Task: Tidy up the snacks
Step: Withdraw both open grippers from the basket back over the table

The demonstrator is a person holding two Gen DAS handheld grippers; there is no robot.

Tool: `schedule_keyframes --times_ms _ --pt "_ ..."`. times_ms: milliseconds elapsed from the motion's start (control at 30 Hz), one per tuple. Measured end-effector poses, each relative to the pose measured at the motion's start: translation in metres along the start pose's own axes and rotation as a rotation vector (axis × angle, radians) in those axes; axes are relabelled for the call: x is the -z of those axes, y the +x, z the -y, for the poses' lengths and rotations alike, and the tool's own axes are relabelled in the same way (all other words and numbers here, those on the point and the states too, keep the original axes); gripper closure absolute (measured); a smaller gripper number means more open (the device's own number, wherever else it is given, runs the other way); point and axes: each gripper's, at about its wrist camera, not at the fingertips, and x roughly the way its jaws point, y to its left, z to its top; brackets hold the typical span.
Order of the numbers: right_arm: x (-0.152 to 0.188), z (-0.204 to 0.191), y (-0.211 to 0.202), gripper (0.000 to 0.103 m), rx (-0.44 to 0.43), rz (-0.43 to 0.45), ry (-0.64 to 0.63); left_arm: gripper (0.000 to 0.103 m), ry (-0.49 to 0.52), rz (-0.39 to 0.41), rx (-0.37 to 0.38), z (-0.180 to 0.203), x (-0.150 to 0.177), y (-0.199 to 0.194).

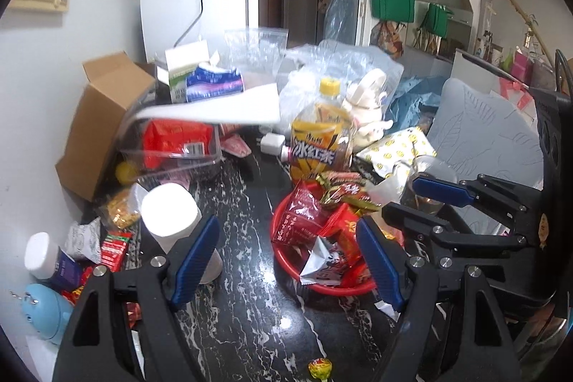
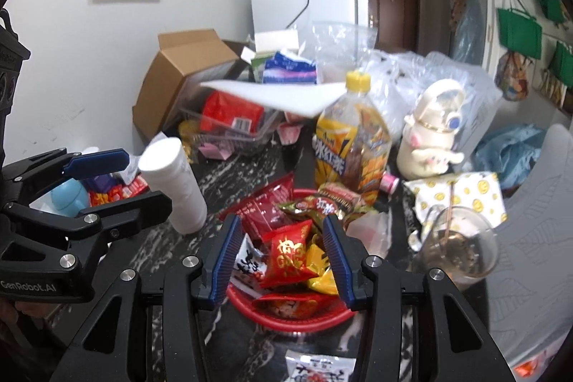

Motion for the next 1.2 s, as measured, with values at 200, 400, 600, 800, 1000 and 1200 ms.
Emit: schedule_keyframes --times_ms 200,400,600,800,1000,1200 --pt "0.000 -0.005 -0.038 0.053 0.032 0.048 -0.002 0.025 0.026 0.069 0.024 0.014 0.000 -0.037" --pt "0.008 -0.014 -0.077 0.049 0.060 0.101 -0.017 0.025 0.057 0.101 0.051 0.029 0.007 -0.064" --pt "0.024 -0.017 -0.103 0.047 0.107 0.104 0.000 0.025 0.088 0.107 0.078 0.042 0.024 -0.081" --pt "0.045 -0.019 -0.122 0.041 0.136 0.100 0.038 0.025 0.092 0.080 0.113 0.048 0.043 -0.088" --pt "0.072 -0.022 -0.124 0.041 0.152 0.065 0.066 0.025 0.109 0.051 0.120 0.050 0.065 -0.090" --pt "0.100 -0.030 -0.119 0.039 0.121 0.022 0.083 0.025 0.117 0.010 0.143 0.054 0.088 -0.089"
